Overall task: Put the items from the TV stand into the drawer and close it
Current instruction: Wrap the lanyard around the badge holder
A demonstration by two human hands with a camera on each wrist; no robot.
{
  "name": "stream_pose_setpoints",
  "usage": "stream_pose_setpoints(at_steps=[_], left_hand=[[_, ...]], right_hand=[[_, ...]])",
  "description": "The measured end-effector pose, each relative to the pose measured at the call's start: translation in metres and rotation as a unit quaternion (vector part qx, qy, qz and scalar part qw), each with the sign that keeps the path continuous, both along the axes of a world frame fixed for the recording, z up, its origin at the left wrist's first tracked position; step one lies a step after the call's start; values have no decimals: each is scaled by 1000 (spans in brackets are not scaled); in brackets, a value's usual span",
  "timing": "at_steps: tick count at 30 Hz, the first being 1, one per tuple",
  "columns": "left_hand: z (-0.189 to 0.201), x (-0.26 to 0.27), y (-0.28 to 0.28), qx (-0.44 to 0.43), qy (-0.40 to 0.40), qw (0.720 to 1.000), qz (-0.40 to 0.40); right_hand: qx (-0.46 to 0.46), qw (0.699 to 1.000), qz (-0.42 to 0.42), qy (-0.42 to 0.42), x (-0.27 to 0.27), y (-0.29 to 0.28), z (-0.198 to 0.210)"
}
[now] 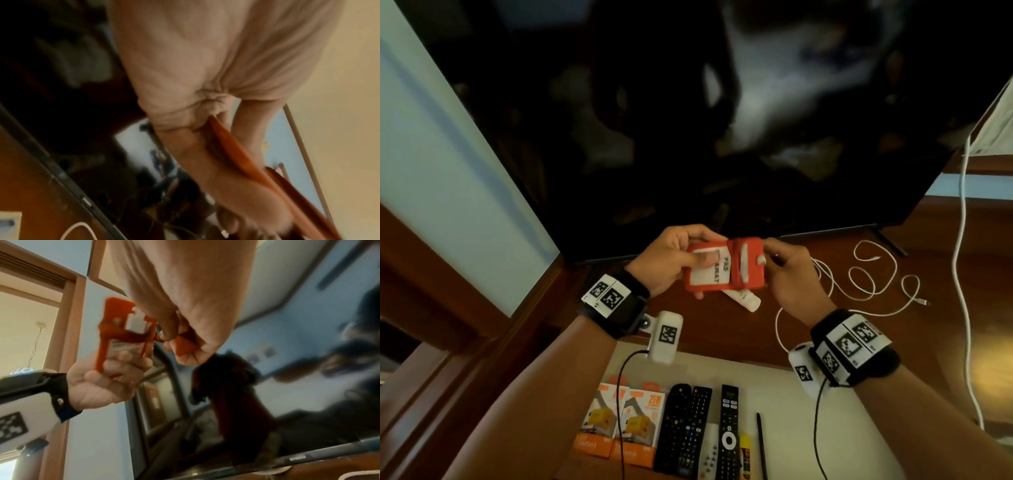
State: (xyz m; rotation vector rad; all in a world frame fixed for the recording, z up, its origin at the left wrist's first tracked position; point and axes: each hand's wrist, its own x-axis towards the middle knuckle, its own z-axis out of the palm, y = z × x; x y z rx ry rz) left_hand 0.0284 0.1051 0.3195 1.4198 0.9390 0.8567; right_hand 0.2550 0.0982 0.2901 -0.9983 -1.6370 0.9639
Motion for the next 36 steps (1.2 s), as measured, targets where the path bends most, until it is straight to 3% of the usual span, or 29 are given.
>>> stream_pose_setpoints(at_steps=[3, 6, 8, 12, 15, 18, 23, 27, 30, 31, 33, 36], left_hand=[[-10, 9, 0, 69, -23, 988, 137], [-19, 20, -4, 182, 46, 950, 251], [-25, 28, -13, 274, 117, 910, 288], [-50, 38, -29, 505, 257, 794, 223], [-77, 44, -33, 579, 378, 696, 192], [-95, 48, -46, 608, 423, 653, 155], [-129, 63, -74, 590, 451, 665, 78], [-174, 69, -99, 488, 472, 733, -44], [-213, 67, -129, 307, 522, 789, -99], [-228, 66, -140, 221, 551, 795, -128], [-253, 65, -161, 88, 595, 781, -167], [-284, 66, -179, 20, 616, 769, -168]], right_hand=[[-33, 999, -24, -16, -8, -5, -10], [-72, 995, -69, 13, -17, -8, -16], [-119, 988, -82, 58, -19, -8, -17], [-219, 959, -31, 177, -17, -6, -13], [-286, 916, 39, 278, -9, -9, -11], [-315, 893, 83, 310, 4, -14, -19], [-324, 939, 28, 111, 28, -21, -39], [-300, 942, 22, -152, 53, -28, -67], [-281, 884, 88, -363, 69, -37, -104], [-297, 859, 101, -404, 71, -42, -120], [-347, 815, 119, -449, 73, -53, -158], [-413, 762, 149, -476, 69, -67, -211]])
